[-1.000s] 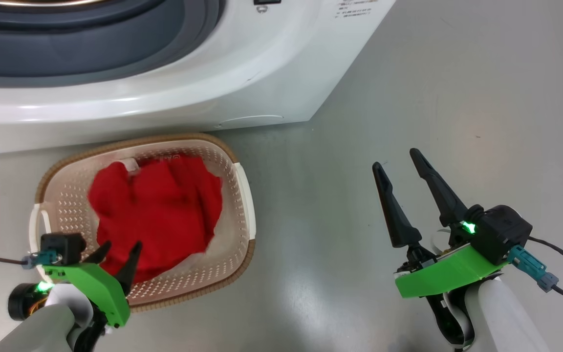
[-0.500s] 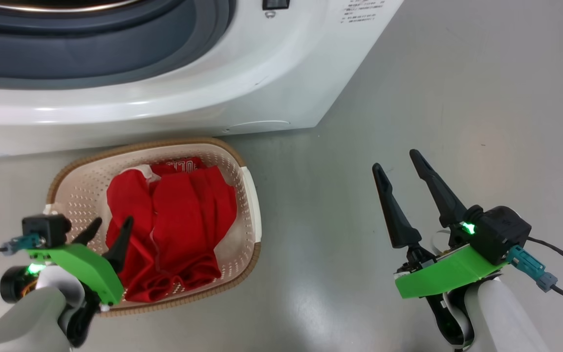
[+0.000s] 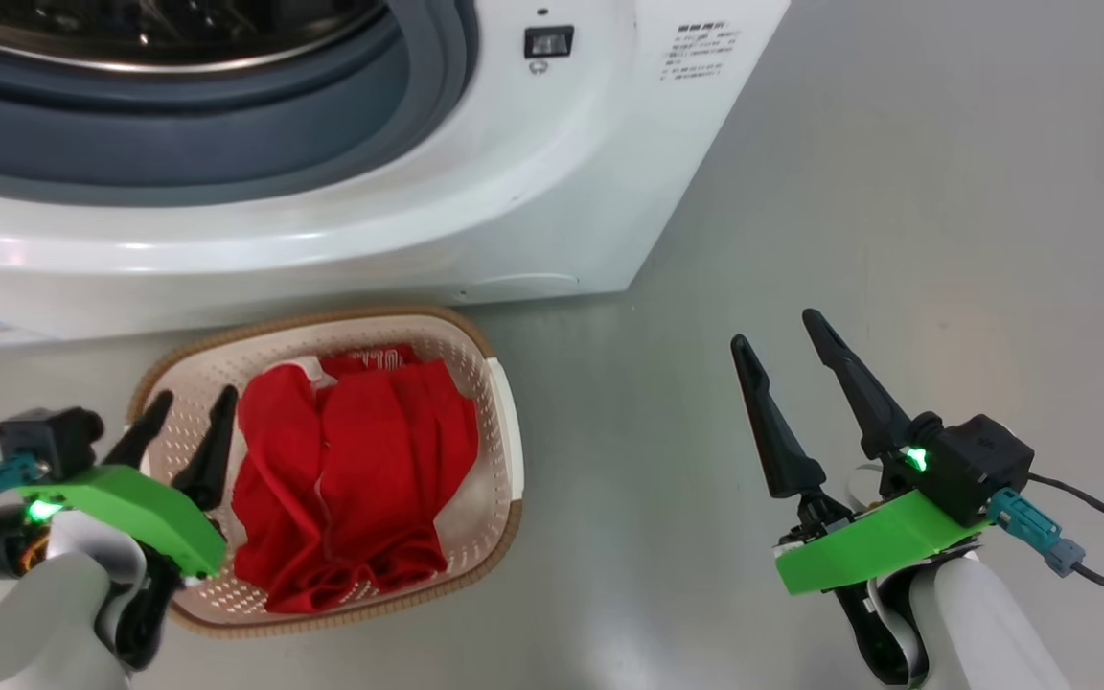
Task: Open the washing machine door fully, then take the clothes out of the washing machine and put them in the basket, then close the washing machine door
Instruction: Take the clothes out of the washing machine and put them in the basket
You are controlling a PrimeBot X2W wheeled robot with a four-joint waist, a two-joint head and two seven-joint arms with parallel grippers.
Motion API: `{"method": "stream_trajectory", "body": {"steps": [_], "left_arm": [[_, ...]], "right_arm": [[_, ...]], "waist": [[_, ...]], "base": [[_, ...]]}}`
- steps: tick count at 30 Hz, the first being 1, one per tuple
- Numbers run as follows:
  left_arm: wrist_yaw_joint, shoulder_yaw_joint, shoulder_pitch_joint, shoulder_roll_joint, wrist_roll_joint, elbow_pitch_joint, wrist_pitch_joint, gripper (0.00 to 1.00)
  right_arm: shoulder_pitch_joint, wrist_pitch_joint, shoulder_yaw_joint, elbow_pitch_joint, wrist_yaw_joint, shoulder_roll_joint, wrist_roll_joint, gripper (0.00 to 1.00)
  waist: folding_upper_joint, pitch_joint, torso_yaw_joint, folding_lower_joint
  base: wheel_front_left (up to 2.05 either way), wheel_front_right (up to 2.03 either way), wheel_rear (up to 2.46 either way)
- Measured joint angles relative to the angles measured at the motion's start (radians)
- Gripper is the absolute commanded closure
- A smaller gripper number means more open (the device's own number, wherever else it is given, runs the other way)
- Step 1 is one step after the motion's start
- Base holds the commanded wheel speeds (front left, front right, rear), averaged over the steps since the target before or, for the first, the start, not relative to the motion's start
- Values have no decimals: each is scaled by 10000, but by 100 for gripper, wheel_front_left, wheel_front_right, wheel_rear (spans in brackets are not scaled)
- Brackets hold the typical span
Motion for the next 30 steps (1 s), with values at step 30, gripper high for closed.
{"method": "stream_trajectory", "body": {"steps": [30], "left_arm": [[0, 5404, 4479, -941, 4403, -4215, 0, 0]], "right_arm": [[1734, 0, -759, 336, 0, -67, -65, 0]], "waist": [[0, -2796, 415, 0]], "base": [[0, 0, 0]]}}
